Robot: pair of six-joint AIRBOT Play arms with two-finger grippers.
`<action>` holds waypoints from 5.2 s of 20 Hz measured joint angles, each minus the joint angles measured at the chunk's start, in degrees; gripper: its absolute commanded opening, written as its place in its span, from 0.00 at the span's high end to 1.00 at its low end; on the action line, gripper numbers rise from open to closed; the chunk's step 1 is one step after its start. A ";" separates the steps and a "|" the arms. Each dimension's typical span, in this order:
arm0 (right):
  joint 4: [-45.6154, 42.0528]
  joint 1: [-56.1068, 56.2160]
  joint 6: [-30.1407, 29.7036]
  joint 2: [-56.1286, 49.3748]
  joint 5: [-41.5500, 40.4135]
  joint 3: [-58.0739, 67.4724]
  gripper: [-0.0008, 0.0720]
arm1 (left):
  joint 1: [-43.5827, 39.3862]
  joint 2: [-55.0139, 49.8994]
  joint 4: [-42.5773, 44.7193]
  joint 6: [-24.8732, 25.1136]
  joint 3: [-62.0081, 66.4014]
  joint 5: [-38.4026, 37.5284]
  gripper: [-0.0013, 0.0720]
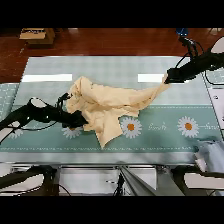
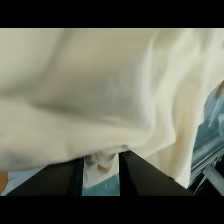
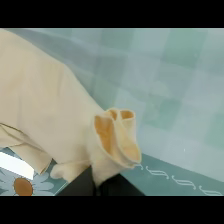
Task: Fold the shirts.
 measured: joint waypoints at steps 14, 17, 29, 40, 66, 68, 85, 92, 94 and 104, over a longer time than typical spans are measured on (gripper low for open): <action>0.35 -0.04 -0.59 13.81 0.17 2.67 0.95 | 7.06 23.74 -2.47 6.43 31.65 -8.59 0.94; -2.23 -0.04 0.87 25.24 -6.32 4.83 0.95 | 15.12 33.92 3.98 3.32 42.99 -6.25 0.94; -14.80 -0.04 16.79 56.22 -10.45 6.19 0.95 | 25.77 53.51 19.28 -6.97 59.87 -10.97 0.94; -19.80 -0.04 14.27 49.88 23.19 5.64 0.95 | 25.97 46.90 25.20 -12.31 59.82 -42.84 0.94; -3.80 -0.04 12.98 -8.59 -23.69 5.51 0.81 | 4.44 -2.25 19.04 5.68 36.59 10.56 0.75; -3.06 -0.11 12.98 -9.90 -22.58 5.64 0.38 | 4.44 -3.61 19.17 4.83 36.68 9.49 0.43; -2.71 -20.33 1.31 7.43 0.94 -14.08 0.25 | 23.04 15.74 23.80 -4.13 -1.88 -24.02 0.01; 3.39 -21.59 -2.16 9.77 0.07 -18.97 0.25 | 21.18 15.02 14.03 -3.85 -8.59 -12.24 0.02; 3.76 -21.64 -2.51 9.92 0.11 -19.26 0.25 | 18.62 13.07 12.35 -3.85 -8.94 -11.13 0.02; -1.75 -23.54 -2.69 10.05 2.01 -21.14 0.25 | 9.90 5.09 9.33 -4.61 -9.22 -5.81 0.94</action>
